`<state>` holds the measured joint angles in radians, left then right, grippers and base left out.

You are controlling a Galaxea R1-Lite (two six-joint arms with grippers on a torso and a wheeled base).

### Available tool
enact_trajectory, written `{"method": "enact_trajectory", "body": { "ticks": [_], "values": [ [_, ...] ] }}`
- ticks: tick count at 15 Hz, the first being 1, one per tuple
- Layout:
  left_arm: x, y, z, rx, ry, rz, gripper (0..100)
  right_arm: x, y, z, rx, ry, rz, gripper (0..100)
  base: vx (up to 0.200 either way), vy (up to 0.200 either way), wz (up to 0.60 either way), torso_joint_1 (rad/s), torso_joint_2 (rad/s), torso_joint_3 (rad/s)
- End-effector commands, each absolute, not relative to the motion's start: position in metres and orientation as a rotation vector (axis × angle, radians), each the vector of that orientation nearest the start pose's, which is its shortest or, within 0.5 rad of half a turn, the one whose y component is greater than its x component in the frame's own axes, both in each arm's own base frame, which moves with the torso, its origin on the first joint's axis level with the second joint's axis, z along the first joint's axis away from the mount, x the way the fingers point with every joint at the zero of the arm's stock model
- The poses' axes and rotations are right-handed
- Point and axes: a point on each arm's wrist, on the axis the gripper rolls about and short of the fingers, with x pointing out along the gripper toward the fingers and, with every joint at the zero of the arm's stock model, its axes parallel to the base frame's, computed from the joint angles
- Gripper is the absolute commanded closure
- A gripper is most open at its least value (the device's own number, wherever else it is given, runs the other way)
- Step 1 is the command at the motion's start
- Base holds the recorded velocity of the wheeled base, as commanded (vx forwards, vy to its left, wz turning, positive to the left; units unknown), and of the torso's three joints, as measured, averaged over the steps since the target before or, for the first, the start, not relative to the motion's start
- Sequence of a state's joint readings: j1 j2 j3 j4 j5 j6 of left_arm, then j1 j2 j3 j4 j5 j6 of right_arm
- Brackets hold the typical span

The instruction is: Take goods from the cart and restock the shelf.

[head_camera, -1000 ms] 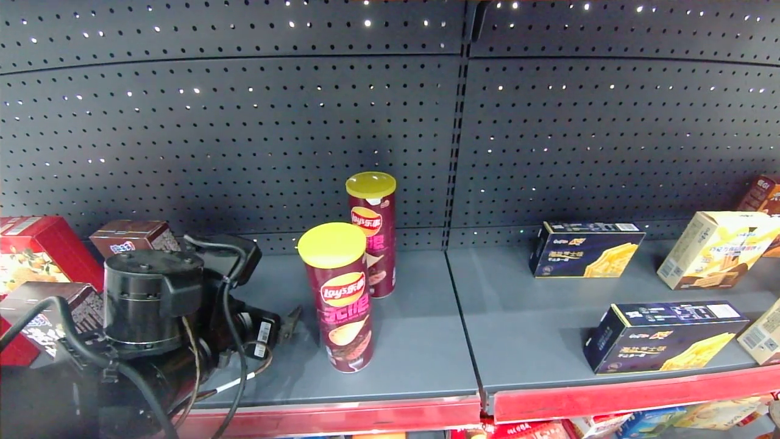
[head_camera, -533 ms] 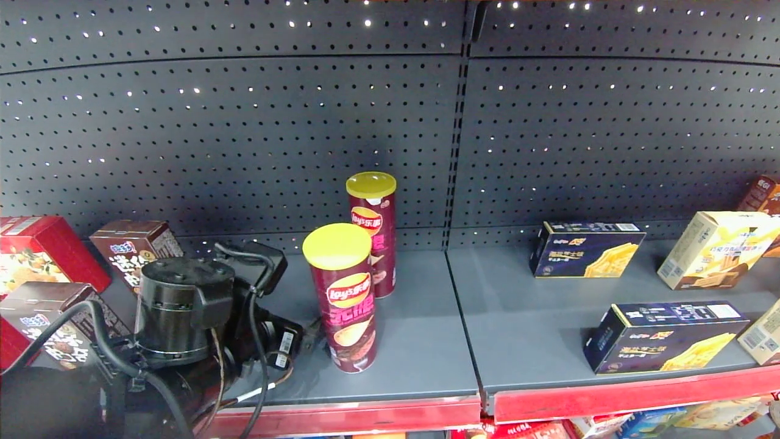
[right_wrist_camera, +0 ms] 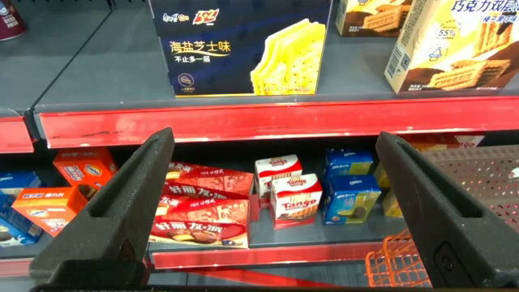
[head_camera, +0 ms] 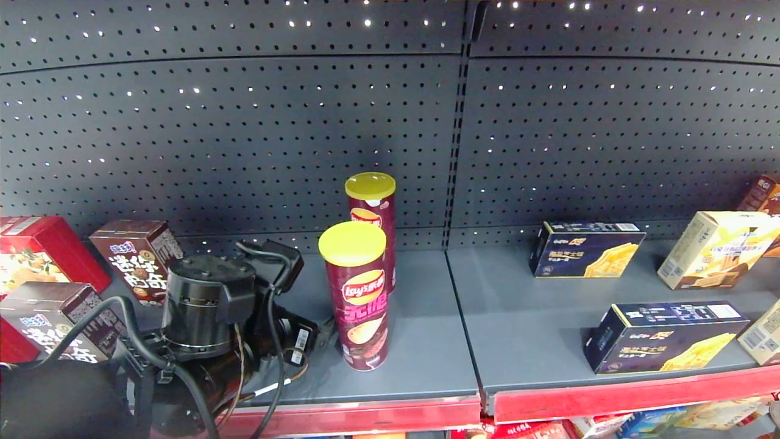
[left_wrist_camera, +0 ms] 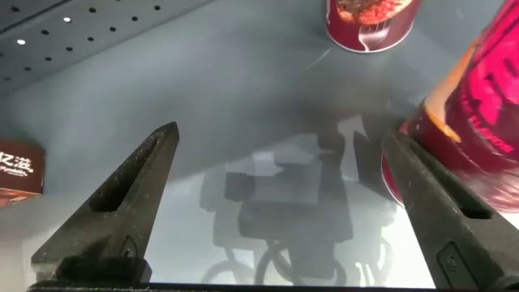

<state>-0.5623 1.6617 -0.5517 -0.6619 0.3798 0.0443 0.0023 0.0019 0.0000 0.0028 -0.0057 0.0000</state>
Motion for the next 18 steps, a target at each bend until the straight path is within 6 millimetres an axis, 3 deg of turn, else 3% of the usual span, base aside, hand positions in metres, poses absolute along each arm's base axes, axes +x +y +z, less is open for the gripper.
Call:
{"method": "enact_trajectory", "body": {
  "ticks": [1,18],
  "values": [
    [0.2284,-0.1323,0.1307,0.249,0.402,-0.182,0,-0.0225,-0.0002,0.0753,0.0,0.008,-0.003,0,0.0,0.0,0.0,0.0,0.0,0.0],
    [0.2339,-0.1403,0.1313,0.243,0.398,-0.254,0,-0.0225,-0.0002,0.0753,0.0,0.008,-0.003,0,0.0,0.0,0.0,0.0,0.0,0.0]
  ]
}}
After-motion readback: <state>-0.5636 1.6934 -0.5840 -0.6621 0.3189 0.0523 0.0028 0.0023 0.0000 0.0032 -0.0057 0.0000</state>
